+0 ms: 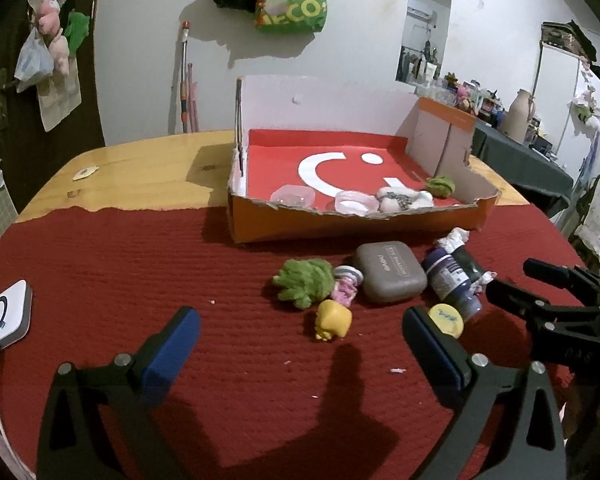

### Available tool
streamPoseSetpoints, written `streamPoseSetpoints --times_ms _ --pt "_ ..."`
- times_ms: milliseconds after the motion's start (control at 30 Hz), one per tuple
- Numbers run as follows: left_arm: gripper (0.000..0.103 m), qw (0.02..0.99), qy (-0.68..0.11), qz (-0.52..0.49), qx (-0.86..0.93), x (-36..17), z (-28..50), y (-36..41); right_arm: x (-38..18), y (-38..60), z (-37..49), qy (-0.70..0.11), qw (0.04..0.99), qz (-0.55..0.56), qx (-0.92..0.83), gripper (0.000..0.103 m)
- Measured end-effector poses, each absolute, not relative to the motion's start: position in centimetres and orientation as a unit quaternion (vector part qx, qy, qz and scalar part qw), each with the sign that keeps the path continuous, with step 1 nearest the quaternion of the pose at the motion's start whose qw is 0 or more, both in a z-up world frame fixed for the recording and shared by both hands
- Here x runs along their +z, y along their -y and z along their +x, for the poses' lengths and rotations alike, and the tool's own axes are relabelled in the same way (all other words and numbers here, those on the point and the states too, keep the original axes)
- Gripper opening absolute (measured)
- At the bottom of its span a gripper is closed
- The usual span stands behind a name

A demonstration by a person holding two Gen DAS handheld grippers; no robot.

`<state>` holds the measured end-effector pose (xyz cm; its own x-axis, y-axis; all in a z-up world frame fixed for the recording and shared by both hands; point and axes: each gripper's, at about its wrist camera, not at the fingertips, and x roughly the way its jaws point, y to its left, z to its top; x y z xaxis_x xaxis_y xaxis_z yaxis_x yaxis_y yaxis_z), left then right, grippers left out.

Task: Organize objects
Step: 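Withdraw both tools from the box back over the mat, then grasp the green fuzzy plush with the left tool while the right tool grasps the black-and-white cloth roll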

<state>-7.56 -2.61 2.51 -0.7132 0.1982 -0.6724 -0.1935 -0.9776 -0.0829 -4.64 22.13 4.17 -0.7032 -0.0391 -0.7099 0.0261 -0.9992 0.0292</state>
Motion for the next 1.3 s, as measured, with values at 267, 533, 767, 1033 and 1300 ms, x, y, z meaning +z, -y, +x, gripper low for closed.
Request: streamPoseSetpoints --times_ms 267,533,767,1033,1300 --pt "0.103 0.121 -0.010 -0.384 0.915 3.0 -9.7 3.5 3.9 -22.0 -6.8 -0.026 0.005 0.414 -0.910 0.086" --pt "0.103 0.147 -0.024 -0.420 0.895 2.6 -11.8 4.8 3.5 -21.6 -8.2 -0.027 0.029 0.447 -0.893 0.086" --pt "0.103 0.151 -0.052 -0.430 0.889 1.6 -11.6 5.0 3.9 -21.6 -8.6 -0.016 0.035 0.458 -0.888 0.086" --pt "0.103 0.138 -0.051 -0.427 0.892 2.1 -11.9 6.2 3.5 -21.1 -9.6 -0.019 0.029 0.465 -0.885 0.086" --pt "0.103 0.148 -0.074 -0.441 0.882 0.8 -12.3 4.7 2.7 -21.0 -10.1 -0.029 0.025 0.470 -0.882 0.087"
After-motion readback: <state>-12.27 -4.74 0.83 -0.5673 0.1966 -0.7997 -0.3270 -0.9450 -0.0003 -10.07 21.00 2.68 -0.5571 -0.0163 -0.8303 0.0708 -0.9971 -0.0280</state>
